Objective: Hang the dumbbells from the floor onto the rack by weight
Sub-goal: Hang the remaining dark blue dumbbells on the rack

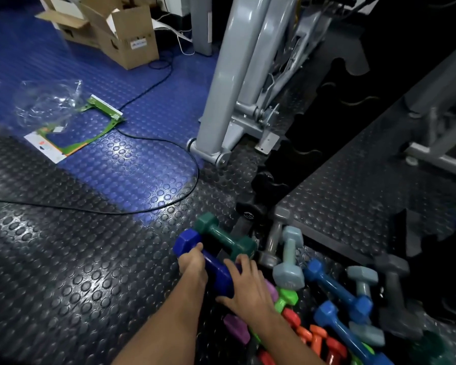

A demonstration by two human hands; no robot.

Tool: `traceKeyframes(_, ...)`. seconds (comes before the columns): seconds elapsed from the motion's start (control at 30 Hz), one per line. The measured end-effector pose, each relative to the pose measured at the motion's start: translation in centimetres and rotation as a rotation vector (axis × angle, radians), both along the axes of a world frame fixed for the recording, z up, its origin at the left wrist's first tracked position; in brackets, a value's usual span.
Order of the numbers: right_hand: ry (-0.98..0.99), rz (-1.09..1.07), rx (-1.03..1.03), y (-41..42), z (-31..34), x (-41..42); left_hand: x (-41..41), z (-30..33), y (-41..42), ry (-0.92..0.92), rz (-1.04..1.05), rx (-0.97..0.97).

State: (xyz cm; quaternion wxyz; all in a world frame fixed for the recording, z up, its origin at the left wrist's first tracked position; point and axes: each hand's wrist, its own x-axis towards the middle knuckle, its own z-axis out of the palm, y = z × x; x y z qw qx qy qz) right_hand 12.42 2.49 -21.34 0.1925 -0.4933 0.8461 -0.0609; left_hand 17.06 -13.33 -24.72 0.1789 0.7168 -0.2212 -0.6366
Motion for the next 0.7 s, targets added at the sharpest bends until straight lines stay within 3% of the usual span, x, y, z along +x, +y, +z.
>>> traceKeyframes(0.1, -0.027, -0.042, -0.123, -0.6, 0.6, 0.3, -0.5, 0.7, -0.3, 0.006, 0.041, -0.047)
traceKeyframes(0.27, -0.138, -0.190, -0.424, -2.1, 2.0, -0.1, -1.8, 3.9, -2.1, 0.182, 0.115, -0.065)
traceKeyframes(0.37, -0.200, -0.283, -0.486, -3.0, 3.3, -1.6, -3.1, 5.2, -3.1, 0.265, 0.122, -0.099)
traceKeyframes(0.7, -0.255, -0.542, -0.669, -5.7, 8.1, -6.1, -10.0, 11.1, -7.2, 0.400, -0.149, -0.299)
